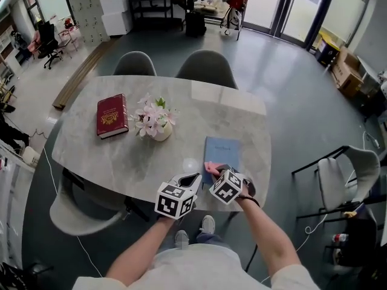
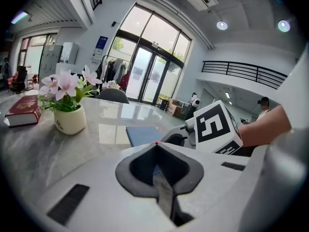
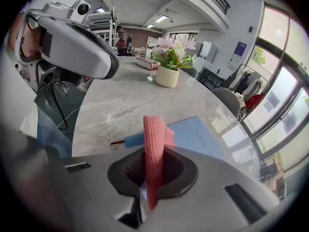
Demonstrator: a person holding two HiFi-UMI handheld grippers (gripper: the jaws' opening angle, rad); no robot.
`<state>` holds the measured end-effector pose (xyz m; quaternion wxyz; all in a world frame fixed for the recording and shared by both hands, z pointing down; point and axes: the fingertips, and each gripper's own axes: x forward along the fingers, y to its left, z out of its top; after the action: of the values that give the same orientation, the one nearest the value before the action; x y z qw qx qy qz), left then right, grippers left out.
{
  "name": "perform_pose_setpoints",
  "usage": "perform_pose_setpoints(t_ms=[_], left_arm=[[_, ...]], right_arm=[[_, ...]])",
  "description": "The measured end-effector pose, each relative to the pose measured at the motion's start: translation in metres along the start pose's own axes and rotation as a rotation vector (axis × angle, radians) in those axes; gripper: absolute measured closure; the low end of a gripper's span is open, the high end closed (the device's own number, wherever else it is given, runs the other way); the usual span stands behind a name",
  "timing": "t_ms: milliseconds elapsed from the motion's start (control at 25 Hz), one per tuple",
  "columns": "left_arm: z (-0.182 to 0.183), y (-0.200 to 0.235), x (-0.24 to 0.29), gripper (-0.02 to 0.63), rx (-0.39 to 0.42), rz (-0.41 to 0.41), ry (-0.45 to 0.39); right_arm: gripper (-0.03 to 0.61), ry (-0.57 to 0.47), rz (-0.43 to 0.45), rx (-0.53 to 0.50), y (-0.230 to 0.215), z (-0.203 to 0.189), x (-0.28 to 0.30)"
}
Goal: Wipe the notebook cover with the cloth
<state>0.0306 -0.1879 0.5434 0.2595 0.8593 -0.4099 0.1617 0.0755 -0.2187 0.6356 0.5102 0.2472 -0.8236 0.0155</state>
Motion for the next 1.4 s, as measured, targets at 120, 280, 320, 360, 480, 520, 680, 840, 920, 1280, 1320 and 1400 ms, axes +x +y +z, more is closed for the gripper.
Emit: perform_pose_setpoints(t_ms=[120,280,320,360,480,520,680,840,920,1280,1320,1400], left_arm=[[-0.004,-0.004,-0.007,0.606,0.014,-0.017,0.003],[-0.010,-0.008,-0.018,0.606,0.031,-0.034,0.005],[-0.011,-0.009,-0.020,0.606,0.034,-0.037,0.006],[-0.013,-0.010,-0.023,0.606,0.036,-0.040,0.007],[-0.018,-0.012,-0.029,0.606,0.042,-0.049,0.010],[-0.019,-0.013,-0.030,0.606,0.044,-0.053,0.012],[-0.025,-0.017,-0.035,0.606,0.052,-0.071,0.018],[-0.026,-0.022,-0.035,0.606,0.061,-0.087,0.018],[-0.024,-0.024,-0.034,0.606,0.066,-0.094,0.017],[-0.013,-0.033,-0.019,0.606,0.077,-0.110,0.011],[-0.012,-0.033,-0.016,0.606,0.079,-0.110,0.012],[-0.008,-0.033,-0.011,0.606,0.082,-0.110,0.014]], right_arm=[[0.565,0.000,-0.004,0.010,0.012,-0.001,-0.004],[0.565,-0.003,-0.007,0.019,0.028,-0.001,-0.009],[0.565,-0.004,-0.007,0.020,0.031,-0.001,-0.011],[0.565,-0.004,-0.007,0.021,0.035,-0.002,-0.013],[0.565,-0.002,-0.009,0.025,0.045,-0.003,-0.017],[0.565,-0.001,-0.010,0.027,0.048,-0.004,-0.018],[0.565,0.005,-0.014,0.035,0.059,-0.007,-0.023],[0.565,0.010,-0.016,0.040,0.064,-0.010,-0.027],[0.565,0.011,-0.015,0.041,0.064,-0.010,-0.029],[0.565,-0.034,-0.039,0.040,0.040,-0.008,-0.058],[0.565,-0.040,-0.045,0.038,0.035,-0.007,-0.062],[0.565,-0.055,-0.056,0.033,0.024,-0.004,-0.068]])
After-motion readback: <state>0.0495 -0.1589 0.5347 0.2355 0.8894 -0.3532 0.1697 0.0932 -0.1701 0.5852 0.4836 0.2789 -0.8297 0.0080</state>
